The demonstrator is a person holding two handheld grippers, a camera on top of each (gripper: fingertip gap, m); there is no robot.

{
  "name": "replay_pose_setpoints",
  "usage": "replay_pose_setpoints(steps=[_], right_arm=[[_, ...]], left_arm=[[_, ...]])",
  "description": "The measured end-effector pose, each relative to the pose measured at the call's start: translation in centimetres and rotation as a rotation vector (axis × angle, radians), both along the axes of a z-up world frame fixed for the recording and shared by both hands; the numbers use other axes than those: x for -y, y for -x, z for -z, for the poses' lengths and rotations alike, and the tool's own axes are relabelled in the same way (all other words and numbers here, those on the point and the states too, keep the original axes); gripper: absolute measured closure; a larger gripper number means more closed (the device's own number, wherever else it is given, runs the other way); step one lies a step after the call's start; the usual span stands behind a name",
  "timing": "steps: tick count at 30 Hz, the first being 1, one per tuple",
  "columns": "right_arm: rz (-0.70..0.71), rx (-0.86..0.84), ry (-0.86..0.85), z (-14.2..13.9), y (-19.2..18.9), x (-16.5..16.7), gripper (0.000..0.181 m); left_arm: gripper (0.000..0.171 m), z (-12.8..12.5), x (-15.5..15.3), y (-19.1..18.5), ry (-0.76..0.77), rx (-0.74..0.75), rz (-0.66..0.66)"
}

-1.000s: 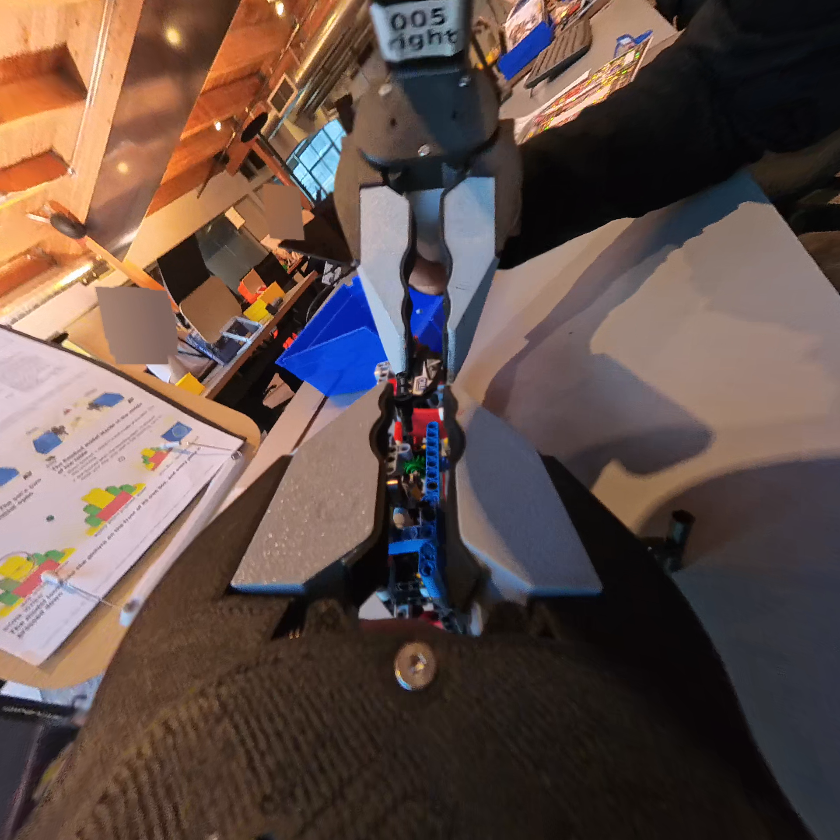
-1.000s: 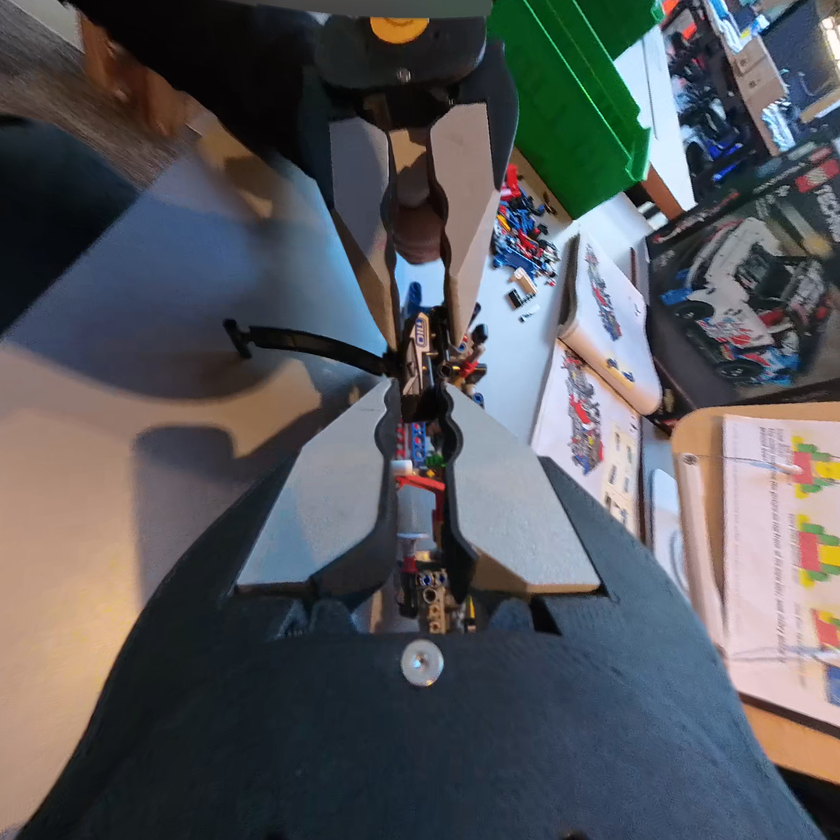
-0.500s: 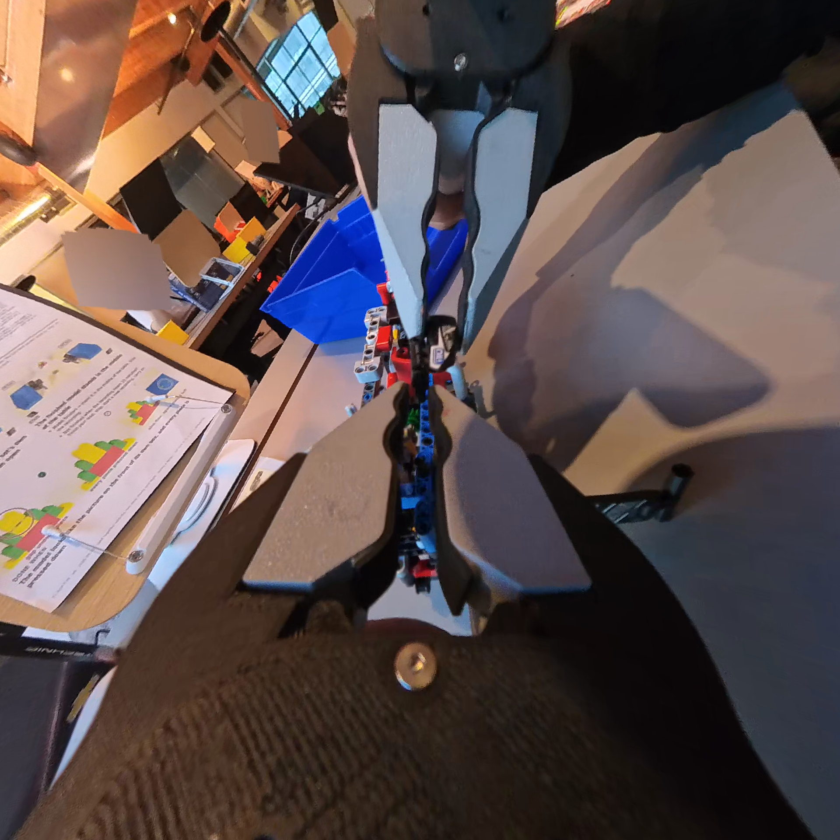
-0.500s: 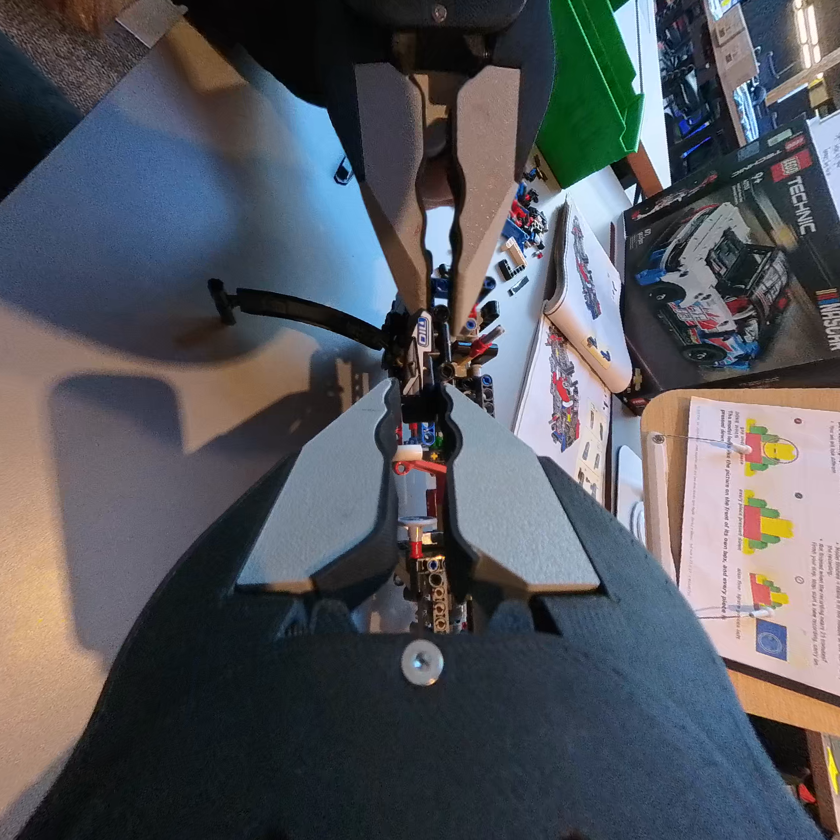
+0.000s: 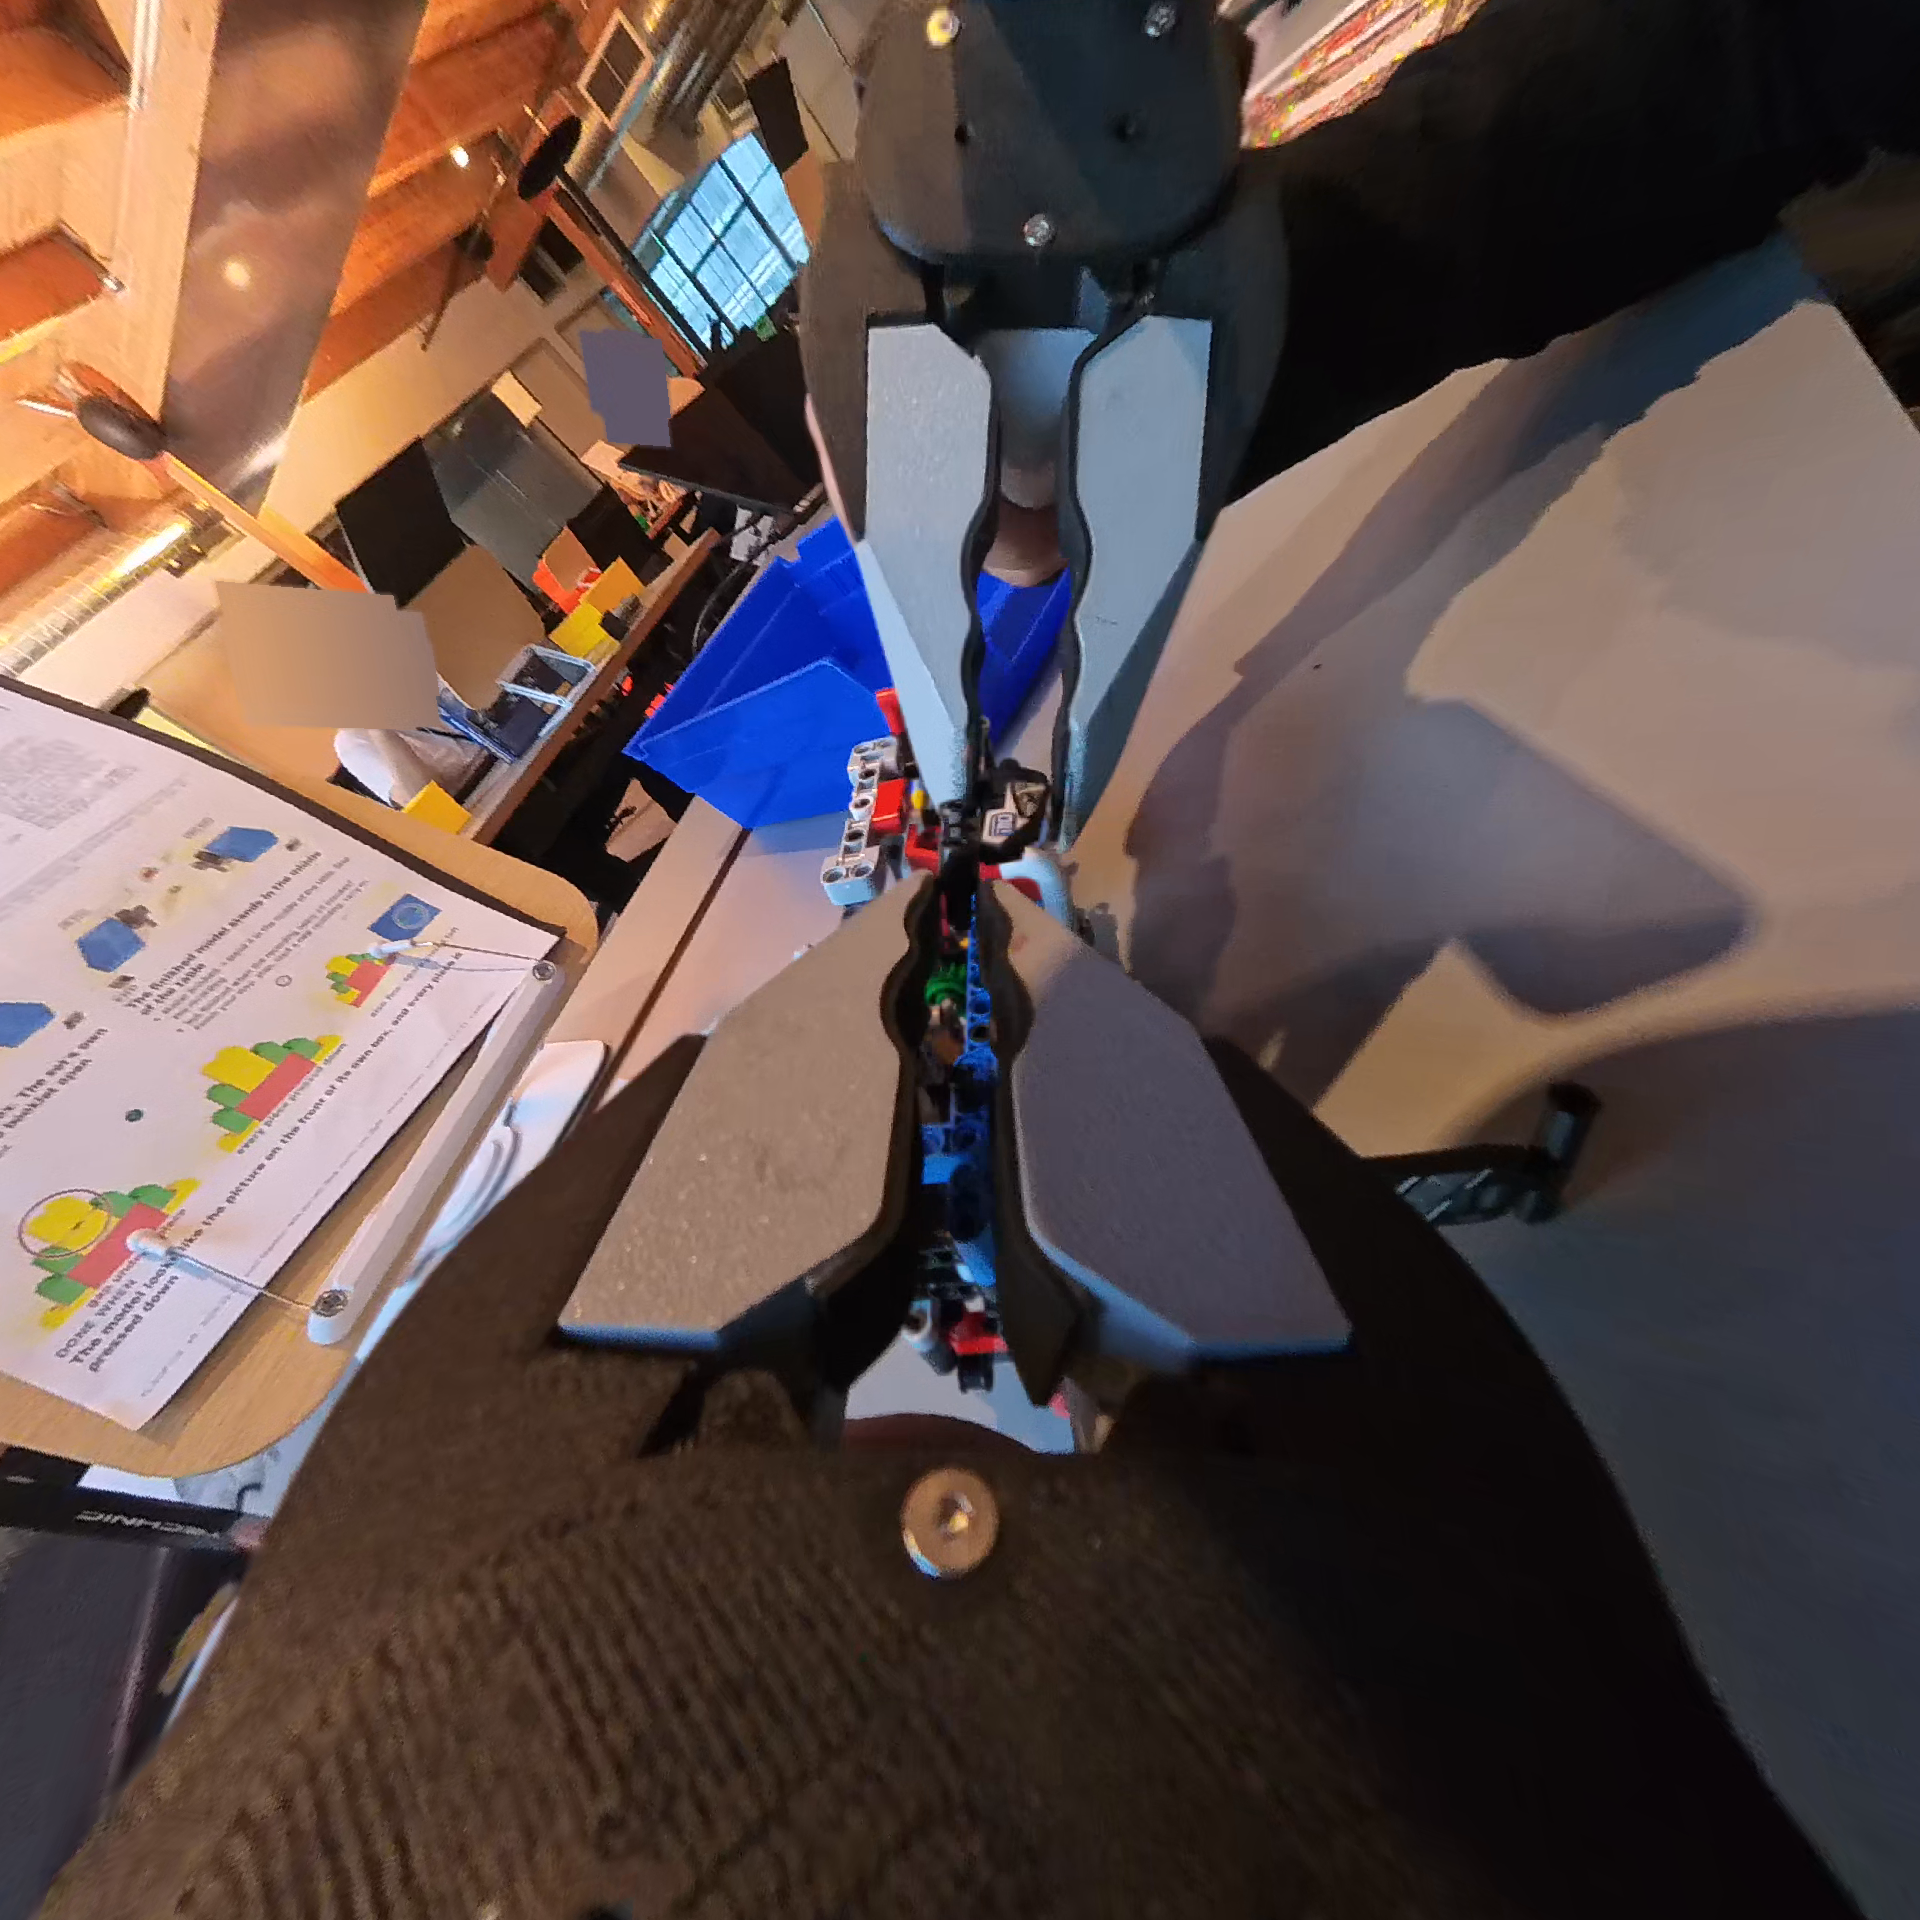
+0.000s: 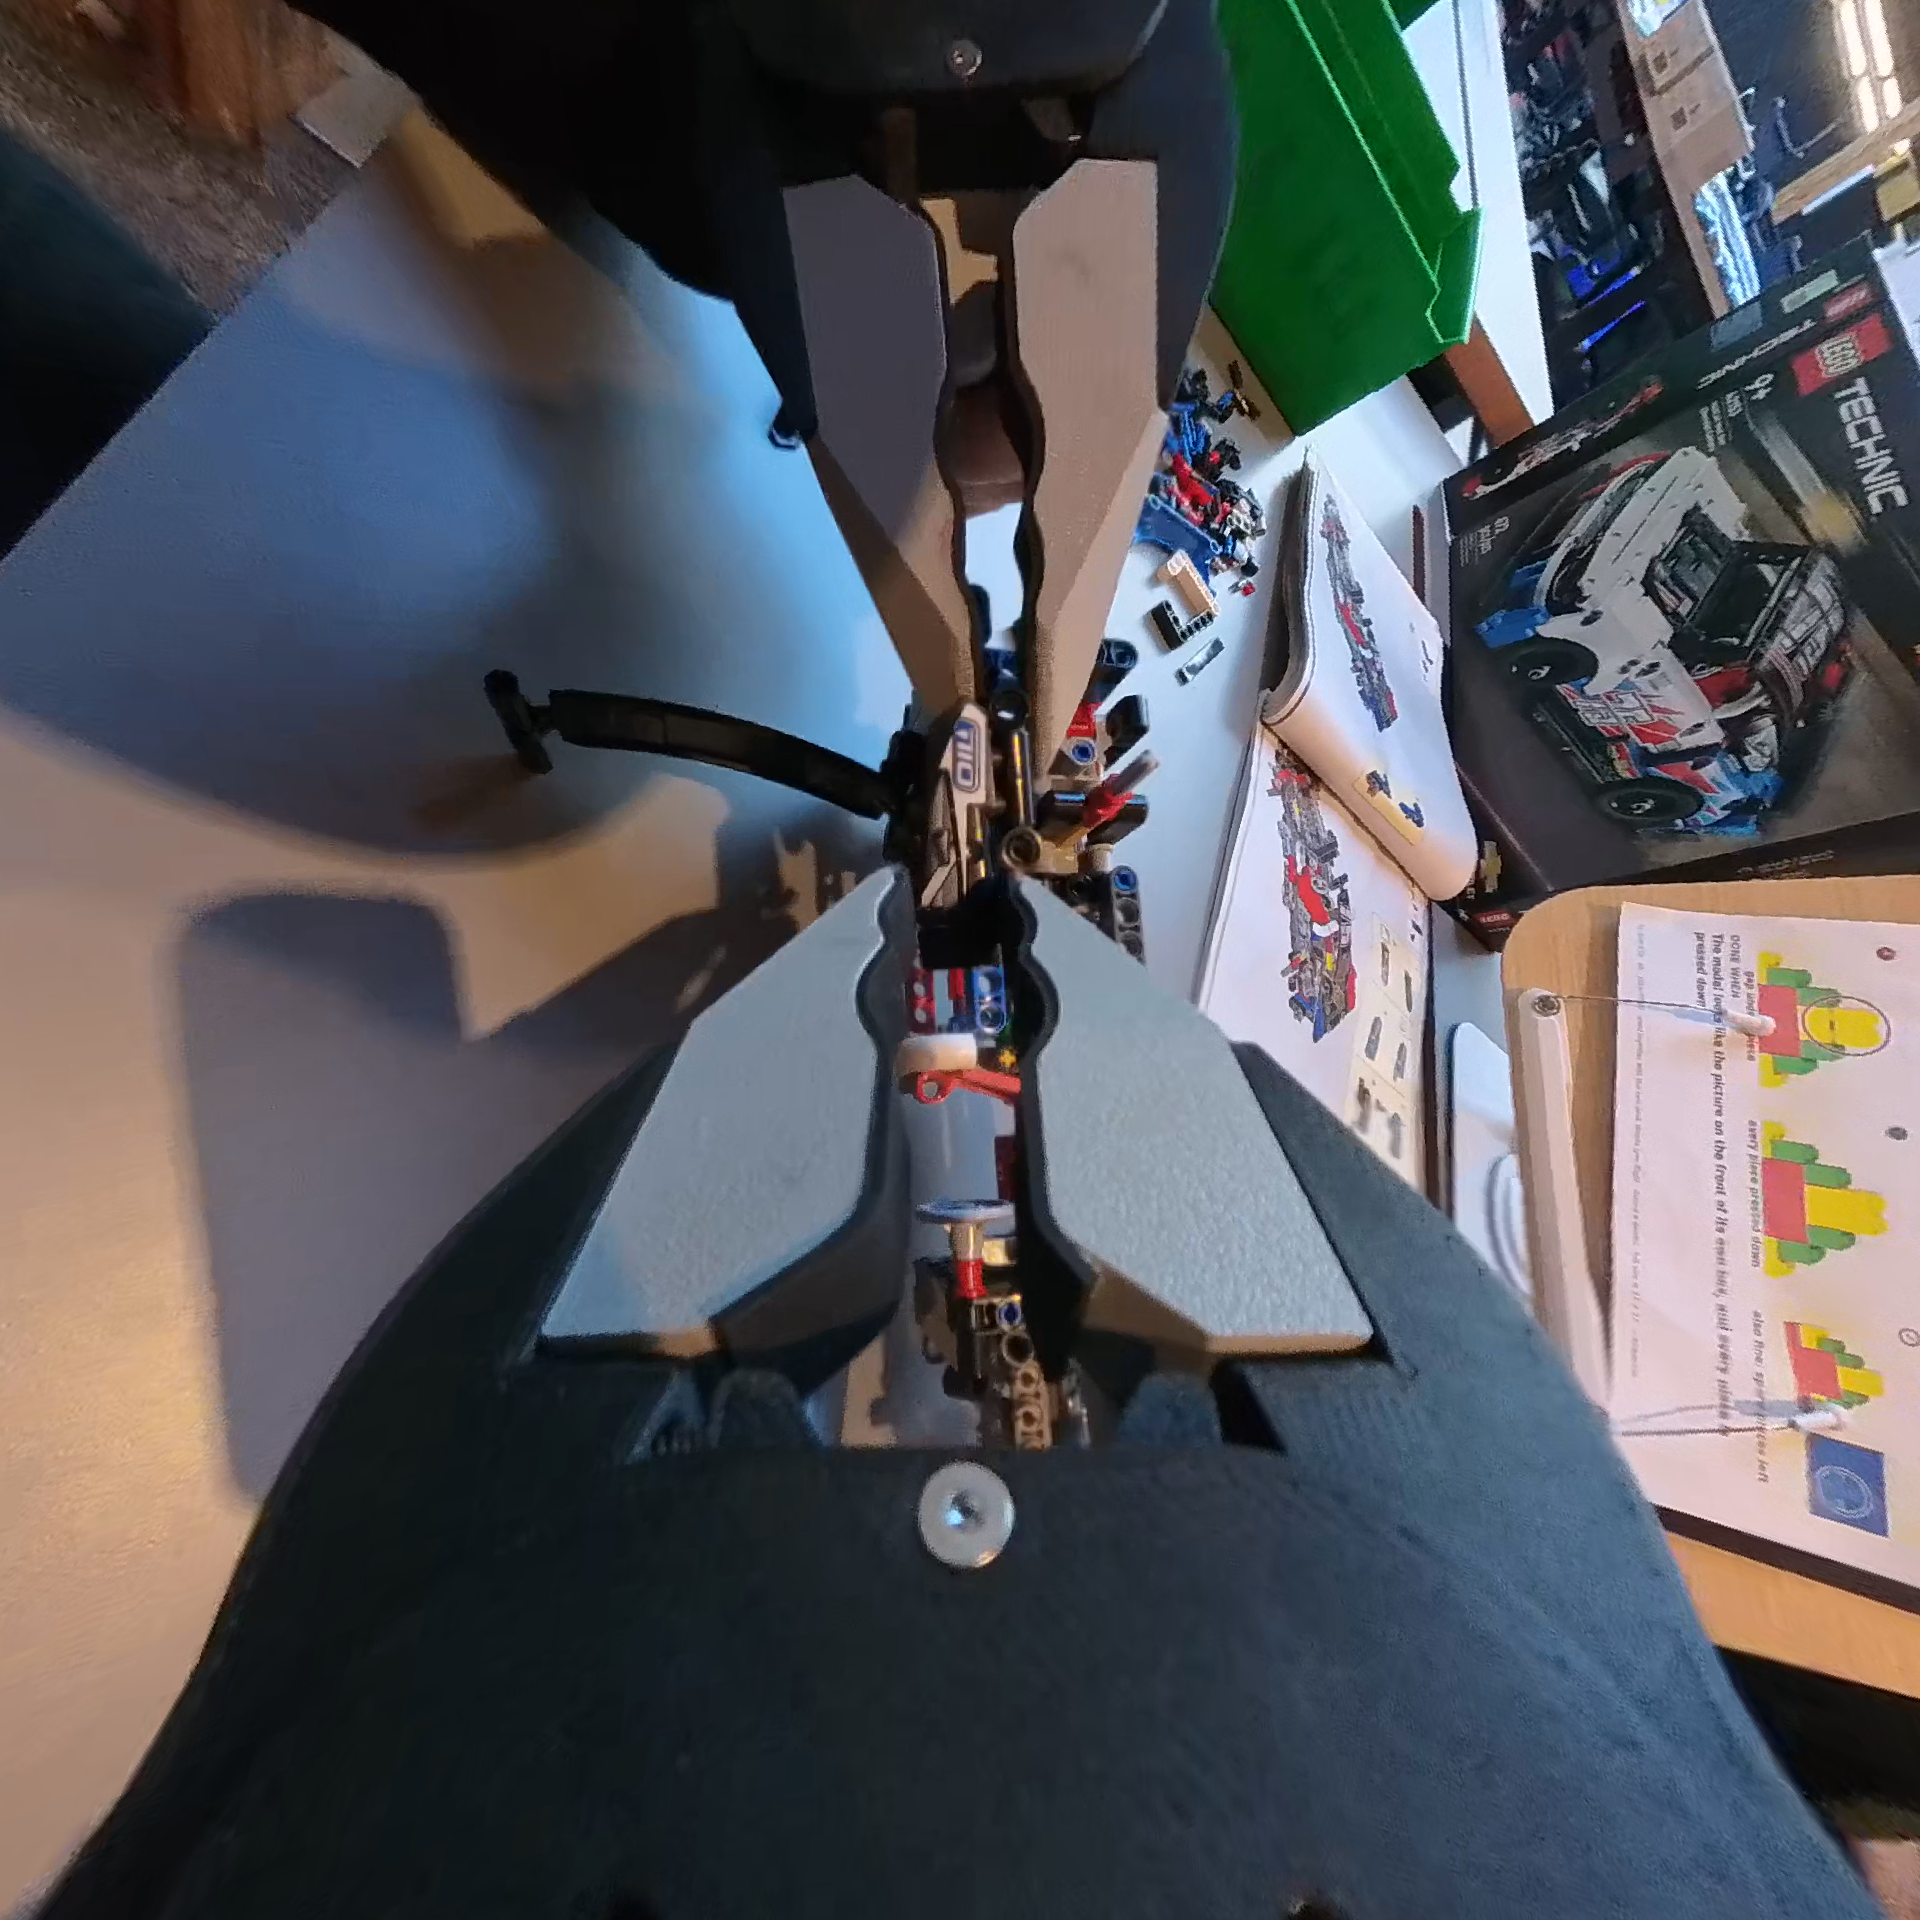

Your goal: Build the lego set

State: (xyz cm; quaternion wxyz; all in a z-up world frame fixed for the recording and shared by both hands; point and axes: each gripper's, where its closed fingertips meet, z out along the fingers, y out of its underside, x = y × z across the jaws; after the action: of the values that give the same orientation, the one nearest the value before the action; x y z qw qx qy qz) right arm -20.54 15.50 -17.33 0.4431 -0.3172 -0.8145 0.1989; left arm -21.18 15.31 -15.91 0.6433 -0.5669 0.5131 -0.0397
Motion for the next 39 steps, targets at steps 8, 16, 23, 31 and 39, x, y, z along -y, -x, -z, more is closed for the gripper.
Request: replay_pose_setpoints(steps=[8,16,23,31,39], right_arm=[[-0.049,-0.046,0.01,-0.6,0.7,1.2,0.157],[-0.108,-0.064,0.125,-1.3,0.7,2.1,0.161],[-0.103,-0.051,0.184,-0.9,0.9,1.5,0.161],[-0.055,-0.05,0.139,0.5,1.5,0.8,0.161],[-0.052,-0.054,0.194,1.4,2.2,0.1,0.161]], left_arm=[[0.168,-0.1,0.7,-0.2,-0.019,0.049,0.064],[0.169,-0.3,1.1,-0.5,-0.033,0.074,0.1],[0.168,0.1,0.5,-0.2,0.008,0.081,0.058],[0.146,-3.2,2.1,1.6,0.112,0.26,0.046],[0.144,2.2,0.6,2.0,0.228,-0.036,-0.175]])
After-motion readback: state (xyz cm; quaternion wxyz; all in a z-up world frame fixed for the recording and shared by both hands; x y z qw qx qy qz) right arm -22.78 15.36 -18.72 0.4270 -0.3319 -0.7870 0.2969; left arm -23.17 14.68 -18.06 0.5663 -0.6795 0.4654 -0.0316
